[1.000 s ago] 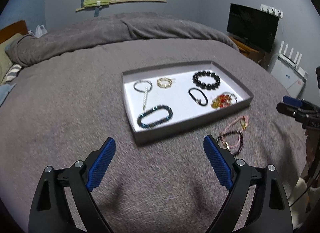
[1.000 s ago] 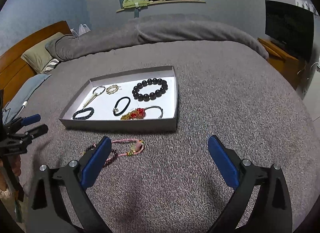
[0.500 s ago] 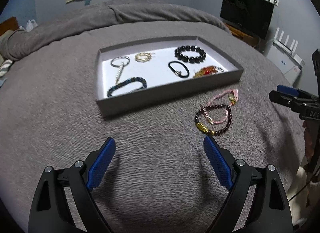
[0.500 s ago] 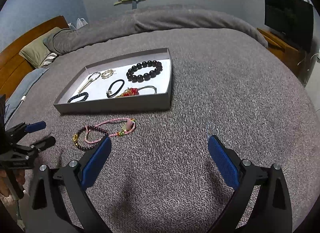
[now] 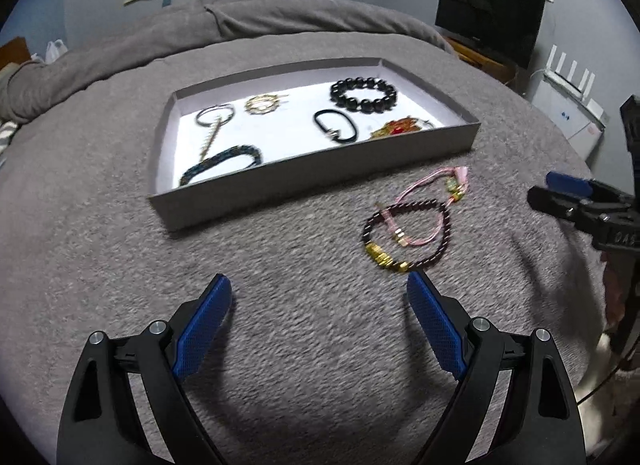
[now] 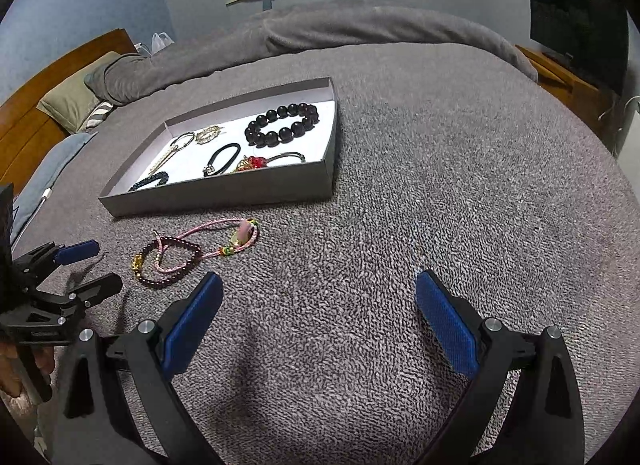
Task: Organize jewelry
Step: 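Withdraw both grippers from the tray toward the remaining bracelets, then grasp the dark red bead bracelet with the left gripper while the right grasps the pink cord bracelet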
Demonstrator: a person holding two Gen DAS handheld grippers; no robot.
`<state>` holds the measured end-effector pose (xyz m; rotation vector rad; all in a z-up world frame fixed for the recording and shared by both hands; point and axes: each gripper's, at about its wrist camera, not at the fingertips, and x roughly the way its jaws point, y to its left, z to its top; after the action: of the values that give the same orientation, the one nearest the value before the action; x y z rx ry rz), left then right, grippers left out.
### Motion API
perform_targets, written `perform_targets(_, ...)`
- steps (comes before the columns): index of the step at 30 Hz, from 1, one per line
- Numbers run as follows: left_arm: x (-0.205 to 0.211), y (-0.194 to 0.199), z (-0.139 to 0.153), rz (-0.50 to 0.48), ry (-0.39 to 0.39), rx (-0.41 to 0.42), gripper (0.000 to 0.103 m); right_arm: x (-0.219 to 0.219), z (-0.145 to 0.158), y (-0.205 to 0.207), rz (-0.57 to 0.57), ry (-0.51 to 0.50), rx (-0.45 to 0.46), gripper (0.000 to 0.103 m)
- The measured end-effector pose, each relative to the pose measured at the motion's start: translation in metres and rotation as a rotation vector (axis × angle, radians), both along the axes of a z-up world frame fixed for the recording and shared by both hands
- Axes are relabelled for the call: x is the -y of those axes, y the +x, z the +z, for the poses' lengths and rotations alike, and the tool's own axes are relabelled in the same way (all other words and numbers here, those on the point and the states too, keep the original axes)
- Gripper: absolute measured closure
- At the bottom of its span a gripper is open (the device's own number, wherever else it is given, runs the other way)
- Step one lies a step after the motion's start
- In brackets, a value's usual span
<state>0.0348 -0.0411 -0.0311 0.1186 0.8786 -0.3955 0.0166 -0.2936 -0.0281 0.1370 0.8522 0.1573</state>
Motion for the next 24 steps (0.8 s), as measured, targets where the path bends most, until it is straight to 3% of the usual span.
perform_targets(2, 0.008, 0.001, 0.002, -0.021, -0.01, 0.004, 0.025, 0.002, -0.001, 0.001, 0.001, 0.006, -0.001, 0.007)
perform_targets(4, 0.016, 0.003, 0.003, -0.054, -0.02, -0.002, 0.046, 0.002, -0.002, 0.001, 0.003, 0.009, 0.001, 0.008)
perform_targets(8, 0.025, 0.008, 0.0, -0.078, -0.037, -0.021, 0.062, -0.002, -0.001, 0.003, 0.023, 0.006, 0.012, 0.026)
perform_targets(10, 0.028, 0.01, -0.003, -0.094, -0.037, -0.032, 0.076, -0.008, -0.002, 0.006, 0.039, 0.001, 0.011, 0.034)
perform_targets(13, 0.031, 0.012, -0.009, -0.092, 0.009, -0.043, 0.092, -0.02, -0.007, 0.015, 0.071, 0.012, 0.004, 0.044)
perform_targets(20, 0.016, 0.004, -0.003, -0.111, -0.012, -0.029, 0.093, -0.045, -0.013, 0.037, 0.114, 0.002, 0.002, 0.06)
perform_targets(24, 0.004, -0.002, 0.004, -0.109, -0.007, -0.005, 0.096, -0.053, -0.02, 0.046, 0.121, -0.003, -0.019, 0.064)
